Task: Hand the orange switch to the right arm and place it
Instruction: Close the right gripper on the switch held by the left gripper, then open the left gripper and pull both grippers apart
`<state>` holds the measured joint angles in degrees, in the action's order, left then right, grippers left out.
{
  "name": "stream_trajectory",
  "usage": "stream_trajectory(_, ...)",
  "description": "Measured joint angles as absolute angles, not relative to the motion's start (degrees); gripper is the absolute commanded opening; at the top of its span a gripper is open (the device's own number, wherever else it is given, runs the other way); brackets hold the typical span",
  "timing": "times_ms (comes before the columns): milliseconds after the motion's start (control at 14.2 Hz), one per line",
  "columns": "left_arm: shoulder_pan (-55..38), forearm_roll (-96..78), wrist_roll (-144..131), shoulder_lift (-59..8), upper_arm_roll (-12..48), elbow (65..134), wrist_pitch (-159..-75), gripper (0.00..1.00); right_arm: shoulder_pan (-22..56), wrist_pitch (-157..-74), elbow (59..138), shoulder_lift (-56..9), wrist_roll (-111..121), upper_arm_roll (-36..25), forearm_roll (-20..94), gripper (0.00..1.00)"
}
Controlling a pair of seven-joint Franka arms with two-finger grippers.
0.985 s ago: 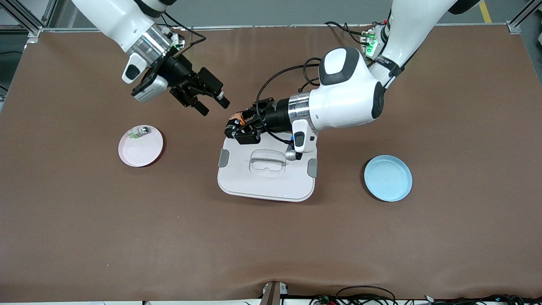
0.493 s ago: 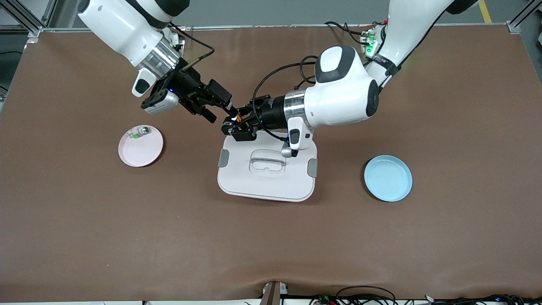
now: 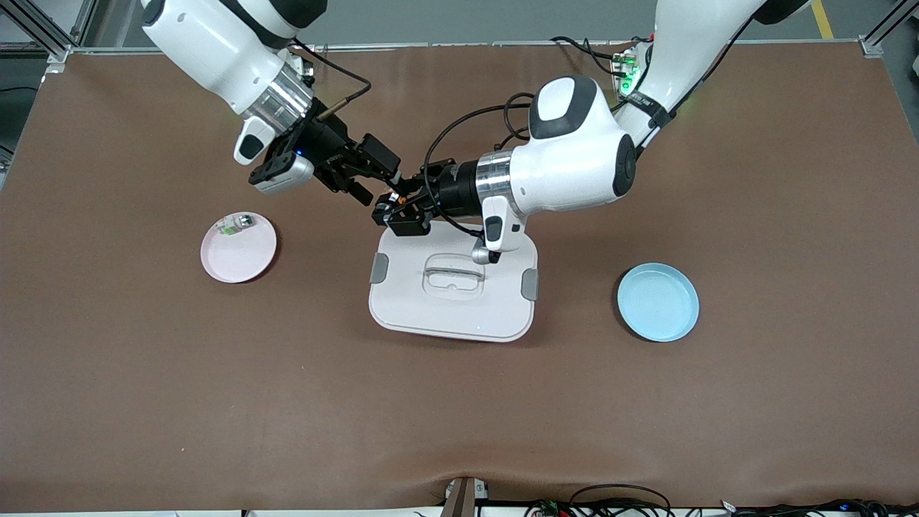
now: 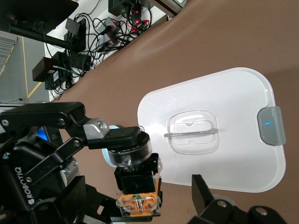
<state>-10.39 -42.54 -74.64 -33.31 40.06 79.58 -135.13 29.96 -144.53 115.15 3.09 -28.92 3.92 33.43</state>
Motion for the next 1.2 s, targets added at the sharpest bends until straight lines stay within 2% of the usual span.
stream_trajectory(633,-10.3,-42.5,-74.6,-33.5,40.0,79.4,-135.3,0.00,30.0,-142.3,115.2,2.4,-29.1,3.9,32.5,0.99)
stream_trajectory(774,-10.3,-42.5,-74.6,-33.5,40.0,79.4,-135.4,0.00,30.1,-142.3,115.2,2.4,-29.3,3.9,32.5,0.59)
stream_trajectory(845,-10.3,-42.5,-74.6,-33.5,40.0,79.3,-135.4,0.00,30.1,-142.2,115.1,2.4,-29.3,3.9,32.5,0.46)
stream_trajectory(985,-10.2,-42.5,-74.6,-33.5,40.0,79.4,-135.5,0.00,30.2,-142.3,114.9,2.4,-29.5,4.0,32.5,0.38)
stream_trajectory(1197,-10.3,-42.5,-74.7,-33.5,40.0,79.4,-135.5,0.00,30.3,-142.2,114.0,2.4,-29.8,4.2,32.4,0.40)
